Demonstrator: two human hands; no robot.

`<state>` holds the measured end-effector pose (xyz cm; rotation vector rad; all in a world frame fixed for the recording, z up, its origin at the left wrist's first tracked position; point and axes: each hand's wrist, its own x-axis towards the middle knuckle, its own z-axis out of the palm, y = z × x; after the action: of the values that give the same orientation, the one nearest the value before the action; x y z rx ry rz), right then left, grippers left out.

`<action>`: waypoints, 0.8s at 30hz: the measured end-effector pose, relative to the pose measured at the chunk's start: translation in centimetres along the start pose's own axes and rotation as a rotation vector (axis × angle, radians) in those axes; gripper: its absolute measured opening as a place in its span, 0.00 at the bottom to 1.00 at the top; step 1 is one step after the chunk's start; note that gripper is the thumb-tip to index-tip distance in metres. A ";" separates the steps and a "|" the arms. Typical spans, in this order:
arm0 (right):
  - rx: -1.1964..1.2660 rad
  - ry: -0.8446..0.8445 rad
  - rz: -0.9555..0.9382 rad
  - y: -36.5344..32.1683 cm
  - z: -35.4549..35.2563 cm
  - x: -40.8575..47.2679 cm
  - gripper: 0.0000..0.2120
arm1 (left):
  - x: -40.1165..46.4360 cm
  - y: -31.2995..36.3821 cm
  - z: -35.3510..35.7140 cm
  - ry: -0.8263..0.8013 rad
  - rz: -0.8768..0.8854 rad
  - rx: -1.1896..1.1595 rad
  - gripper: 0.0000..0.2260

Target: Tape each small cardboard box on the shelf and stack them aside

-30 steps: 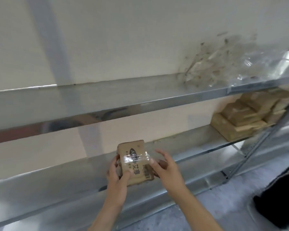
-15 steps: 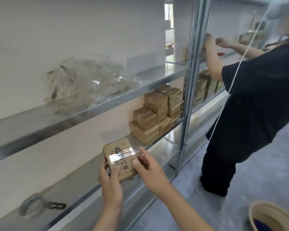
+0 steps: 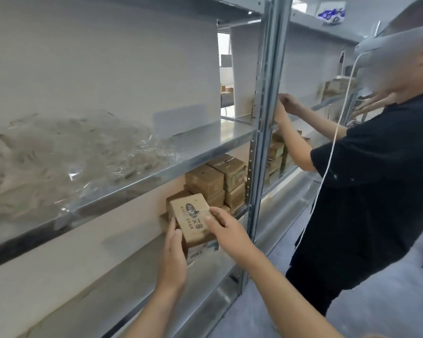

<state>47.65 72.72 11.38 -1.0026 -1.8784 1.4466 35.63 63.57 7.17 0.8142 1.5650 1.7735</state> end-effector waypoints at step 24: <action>-0.196 0.003 0.076 -0.1 2.2 19.2 0.17 | 18.3 -3.3 -0.8 0.003 -0.208 0.059 0.41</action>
<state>35.06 87.32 10.69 -1.1787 -2.0299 1.3198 24.04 77.89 4.63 0.6508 1.6466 1.5874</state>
